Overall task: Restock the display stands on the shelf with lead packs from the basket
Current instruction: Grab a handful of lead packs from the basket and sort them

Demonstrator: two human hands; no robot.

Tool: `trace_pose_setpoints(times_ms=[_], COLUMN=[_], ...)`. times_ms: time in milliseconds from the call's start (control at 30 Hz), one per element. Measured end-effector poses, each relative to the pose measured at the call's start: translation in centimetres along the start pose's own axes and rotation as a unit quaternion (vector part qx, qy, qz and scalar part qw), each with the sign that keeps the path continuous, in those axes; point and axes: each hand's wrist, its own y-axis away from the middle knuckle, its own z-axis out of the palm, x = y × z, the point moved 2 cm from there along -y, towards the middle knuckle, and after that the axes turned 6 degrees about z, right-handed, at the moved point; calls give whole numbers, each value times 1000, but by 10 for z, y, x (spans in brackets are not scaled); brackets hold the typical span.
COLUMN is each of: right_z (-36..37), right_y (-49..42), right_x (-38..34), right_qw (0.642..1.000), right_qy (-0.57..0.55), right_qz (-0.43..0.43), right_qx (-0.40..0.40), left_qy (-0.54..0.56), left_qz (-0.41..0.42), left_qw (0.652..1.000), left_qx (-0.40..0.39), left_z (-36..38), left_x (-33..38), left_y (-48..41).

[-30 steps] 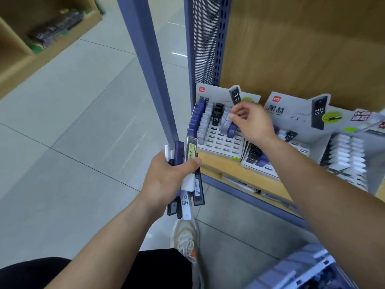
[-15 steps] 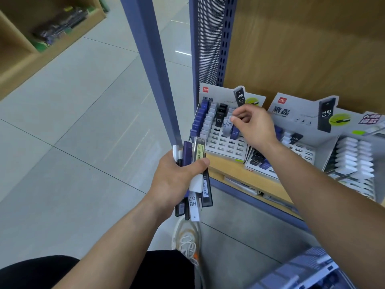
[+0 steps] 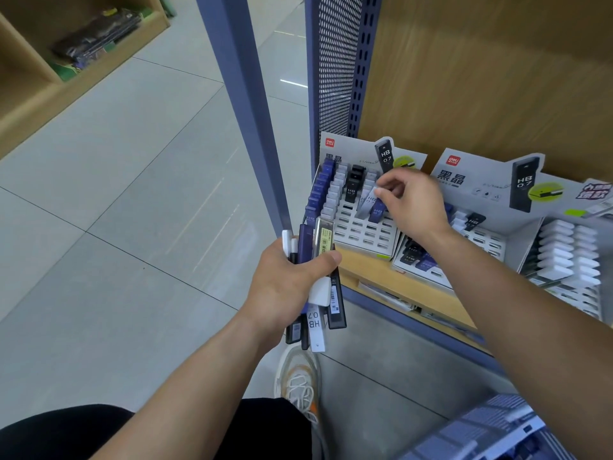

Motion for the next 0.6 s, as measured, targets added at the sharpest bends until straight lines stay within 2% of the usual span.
trace_pose_setpoints(times_ms=[267, 400, 600], right_z=[6, 11, 16], right_y=[-1, -2, 5], right_x=[-2, -8, -8], right_qw=[999, 1000, 999], right_qy=[26, -2, 36], right_qz=[-15, 8, -23], right_qx=[-24, -9, 11], left_qy=[12, 23, 37], left_qz=[-1, -2, -23], left_qw=[1000, 1000, 999], left_qx=[-3, -4, 6], left_z=[2, 3, 2], left_x=[1, 1, -1], left_y=[-1, -1, -3])
